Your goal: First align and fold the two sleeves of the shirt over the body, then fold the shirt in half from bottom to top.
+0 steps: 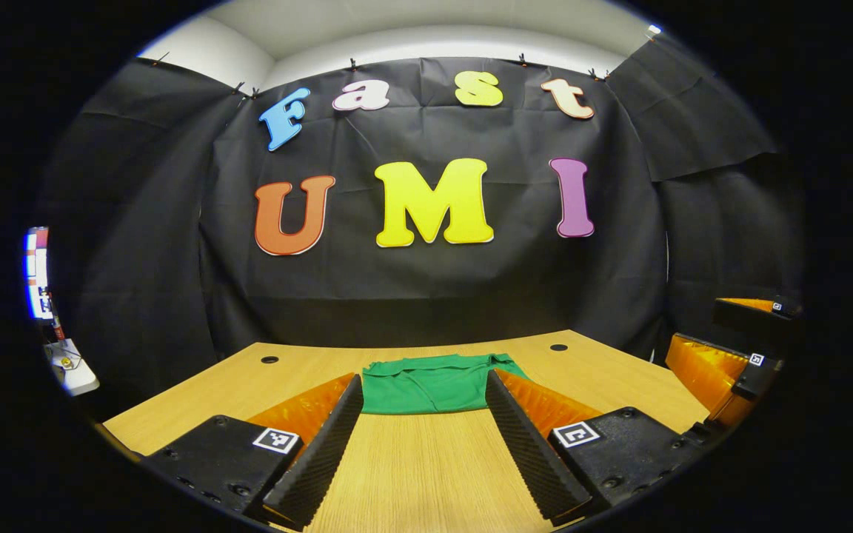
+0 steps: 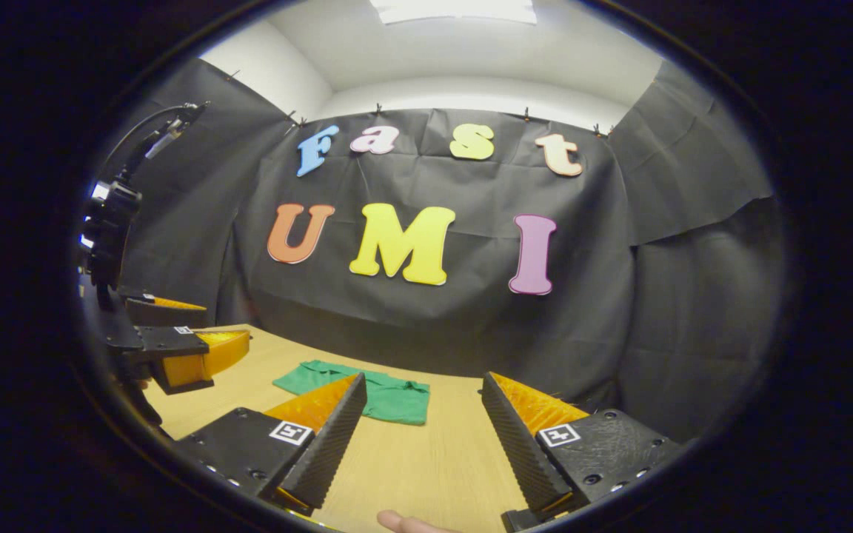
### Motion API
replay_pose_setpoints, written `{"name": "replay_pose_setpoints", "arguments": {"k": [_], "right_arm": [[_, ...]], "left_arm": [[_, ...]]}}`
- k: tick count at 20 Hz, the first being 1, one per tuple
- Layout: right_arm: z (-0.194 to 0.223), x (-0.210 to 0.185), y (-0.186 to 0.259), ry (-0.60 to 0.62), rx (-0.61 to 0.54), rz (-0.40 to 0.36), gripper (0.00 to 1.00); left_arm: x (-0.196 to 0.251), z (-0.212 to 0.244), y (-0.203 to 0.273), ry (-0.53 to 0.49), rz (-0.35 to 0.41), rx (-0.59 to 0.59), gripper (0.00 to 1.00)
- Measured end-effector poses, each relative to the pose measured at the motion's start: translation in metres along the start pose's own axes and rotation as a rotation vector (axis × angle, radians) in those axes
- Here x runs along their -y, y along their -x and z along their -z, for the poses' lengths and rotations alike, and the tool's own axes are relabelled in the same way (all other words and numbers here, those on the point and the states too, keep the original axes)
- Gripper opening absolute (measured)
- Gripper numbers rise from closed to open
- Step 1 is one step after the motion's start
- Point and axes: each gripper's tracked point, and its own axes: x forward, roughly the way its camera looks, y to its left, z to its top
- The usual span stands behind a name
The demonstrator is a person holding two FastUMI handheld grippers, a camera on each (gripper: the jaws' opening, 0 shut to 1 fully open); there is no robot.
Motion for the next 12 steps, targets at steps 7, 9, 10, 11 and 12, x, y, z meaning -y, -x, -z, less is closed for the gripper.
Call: {"name": "replay_pose_setpoints", "arguments": {"k": [7,9,10,11,12], "right_arm": [[0.010,-0.013,-0.004,0.024,-0.015,-0.015,0.95],[0.013,-0.014,-0.005,0.022,-0.025,-0.015,0.96],[0.015,-0.013,-0.007,0.017,-0.030,-0.014,0.97],[0.015,-0.012,-0.008,0.011,-0.034,-0.011,0.97],[0.016,-0.010,-0.008,0.005,-0.037,-0.009,0.96]], "left_arm": [[0.005,0.007,-0.003,-0.003,0.014,-0.023,1.00],[0.006,0.009,-0.003,-0.001,0.019,-0.026,1.00],[0.008,0.010,-0.004,0.000,0.021,-0.026,1.00],[0.008,0.010,-0.004,0.001,0.023,-0.027,1.00],[0.008,0.011,-0.005,0.002,0.023,-0.030,1.00]]}}
